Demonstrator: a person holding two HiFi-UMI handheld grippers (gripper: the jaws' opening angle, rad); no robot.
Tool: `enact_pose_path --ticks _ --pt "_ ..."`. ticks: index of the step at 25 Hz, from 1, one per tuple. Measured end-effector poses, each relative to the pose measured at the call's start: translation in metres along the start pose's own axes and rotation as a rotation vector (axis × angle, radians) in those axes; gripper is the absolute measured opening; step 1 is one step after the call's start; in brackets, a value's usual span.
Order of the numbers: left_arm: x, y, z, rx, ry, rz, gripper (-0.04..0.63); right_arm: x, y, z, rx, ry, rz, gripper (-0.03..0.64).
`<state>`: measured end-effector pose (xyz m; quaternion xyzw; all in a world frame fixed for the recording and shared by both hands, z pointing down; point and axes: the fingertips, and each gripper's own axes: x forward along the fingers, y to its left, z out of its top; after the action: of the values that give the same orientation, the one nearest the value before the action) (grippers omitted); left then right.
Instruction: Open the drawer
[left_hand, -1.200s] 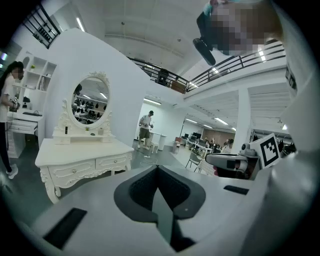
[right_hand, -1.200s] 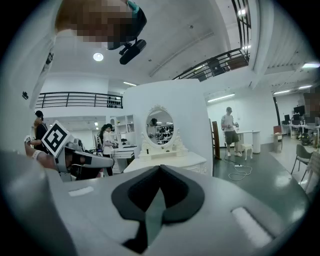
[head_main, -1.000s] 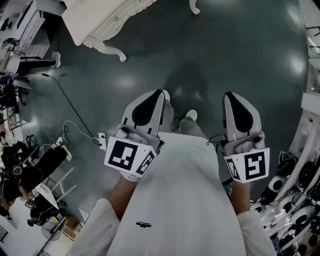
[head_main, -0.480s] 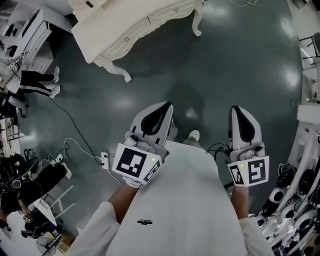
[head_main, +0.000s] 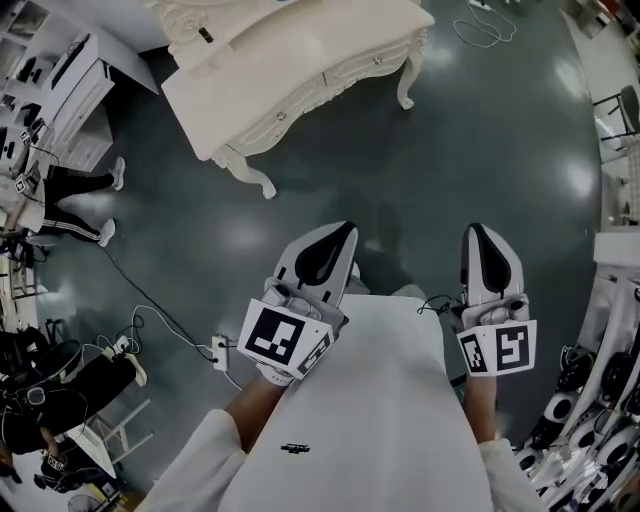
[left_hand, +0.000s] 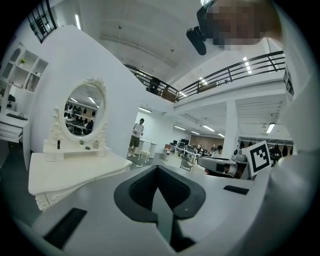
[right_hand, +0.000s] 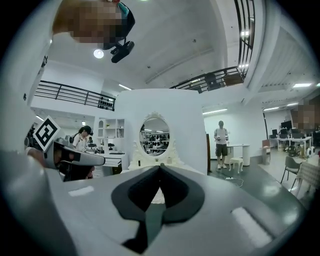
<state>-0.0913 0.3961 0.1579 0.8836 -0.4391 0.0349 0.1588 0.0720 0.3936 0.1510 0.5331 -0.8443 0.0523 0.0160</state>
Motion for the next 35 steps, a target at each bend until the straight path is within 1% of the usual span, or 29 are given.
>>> enact_pose_path --ticks 3,6,10,14,17,22,25,27,30,35 --pt "-0.01 0.015 0.0 -0.018 -0.005 -0.009 0.008 0.01 0.019 0.002 -0.018 0.008 0.005 0.011" --pt "-0.009 0.03 -0.002 -0.009 0.003 -0.015 0.008 0.017 0.029 0.001 -0.018 0.01 0.001 0.011" --pt "-0.009 0.038 -0.007 -0.025 0.008 -0.015 0.008 0.023 0.029 -0.009 -0.007 0.036 -0.003 0.011" --pt "-0.006 0.045 -0.012 -0.049 0.017 -0.017 0.008 0.034 0.029 -0.009 0.018 0.033 -0.004 0.011" --pt "0.002 0.05 -0.01 -0.053 0.021 -0.015 0.008 0.046 0.028 -0.007 0.024 0.027 0.008 0.011" --pt "0.028 0.066 0.001 -0.042 0.019 0.012 0.009 0.076 0.008 -0.013 0.054 0.029 0.029 0.011" --pt "0.043 0.082 0.009 -0.046 0.024 0.034 0.009 0.102 0.001 -0.009 0.067 0.018 0.048 0.011" --pt "0.06 0.089 0.012 -0.034 0.036 0.04 0.009 0.12 -0.007 -0.006 0.076 0.003 0.065 0.011" --pt "0.091 0.096 0.015 -0.035 0.054 0.037 0.008 0.145 -0.028 -0.012 0.099 0.011 0.075 0.011" --pt "0.144 0.119 0.033 -0.05 0.059 0.058 0.008 0.195 -0.072 -0.016 0.12 0.052 0.07 0.011"
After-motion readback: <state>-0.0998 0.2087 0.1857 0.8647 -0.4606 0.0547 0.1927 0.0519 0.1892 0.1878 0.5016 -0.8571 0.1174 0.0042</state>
